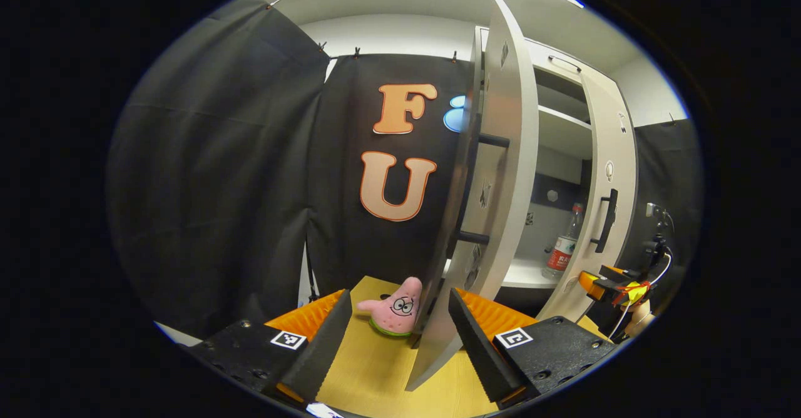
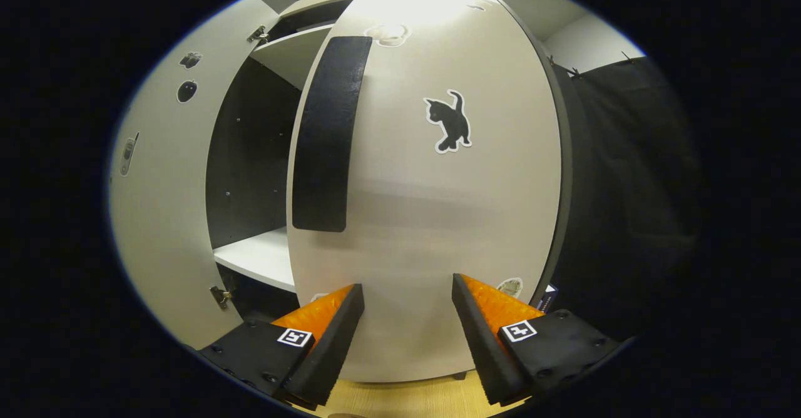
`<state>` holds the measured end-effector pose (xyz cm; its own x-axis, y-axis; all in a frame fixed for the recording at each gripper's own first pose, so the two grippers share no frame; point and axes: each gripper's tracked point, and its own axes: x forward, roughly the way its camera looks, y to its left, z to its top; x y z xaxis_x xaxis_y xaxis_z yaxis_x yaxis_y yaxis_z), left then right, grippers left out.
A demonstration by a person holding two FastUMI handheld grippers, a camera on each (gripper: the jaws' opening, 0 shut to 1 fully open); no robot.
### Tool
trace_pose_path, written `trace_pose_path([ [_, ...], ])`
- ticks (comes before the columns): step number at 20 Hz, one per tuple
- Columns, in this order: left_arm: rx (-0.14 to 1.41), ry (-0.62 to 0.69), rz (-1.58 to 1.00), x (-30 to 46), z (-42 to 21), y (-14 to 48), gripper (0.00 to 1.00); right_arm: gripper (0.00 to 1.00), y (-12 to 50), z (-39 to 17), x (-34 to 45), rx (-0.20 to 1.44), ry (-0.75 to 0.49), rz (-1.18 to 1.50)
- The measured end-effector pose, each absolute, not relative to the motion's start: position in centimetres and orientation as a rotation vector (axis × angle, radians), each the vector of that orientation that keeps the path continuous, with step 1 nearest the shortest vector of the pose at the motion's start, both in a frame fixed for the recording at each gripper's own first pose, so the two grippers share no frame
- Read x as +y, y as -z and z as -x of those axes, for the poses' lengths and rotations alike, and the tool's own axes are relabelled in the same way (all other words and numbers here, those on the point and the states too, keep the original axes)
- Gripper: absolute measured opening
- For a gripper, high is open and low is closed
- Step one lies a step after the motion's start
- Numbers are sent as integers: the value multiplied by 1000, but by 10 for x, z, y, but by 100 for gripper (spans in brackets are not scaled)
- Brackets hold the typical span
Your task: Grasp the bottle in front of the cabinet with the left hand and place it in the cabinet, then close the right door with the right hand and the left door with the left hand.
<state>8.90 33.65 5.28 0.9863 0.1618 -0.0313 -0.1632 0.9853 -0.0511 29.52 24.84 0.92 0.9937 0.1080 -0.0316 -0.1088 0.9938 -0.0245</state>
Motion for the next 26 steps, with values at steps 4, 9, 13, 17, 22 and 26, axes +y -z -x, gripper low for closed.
trace_pose_path([
  [4,35,-138,55,333,-92,-54,94,94,-10,-297,249,27,-93,24],
  [9,48,-126,47,333,-91,-54,94,94,-9,-298,249,28,-79,6],
  [13,58,-97,35,330,-92,-56,95,94,-6,-297,247,47,-75,4],
  [17,71,-28,65,326,-118,-45,94,94,-18,-276,222,15,-29,-2],
  [22,103,33,71,323,-167,-17,94,94,-43,-242,191,-24,12,-1],
  [26,118,112,67,284,-168,-20,94,94,-62,-210,164,-44,37,-11],
])
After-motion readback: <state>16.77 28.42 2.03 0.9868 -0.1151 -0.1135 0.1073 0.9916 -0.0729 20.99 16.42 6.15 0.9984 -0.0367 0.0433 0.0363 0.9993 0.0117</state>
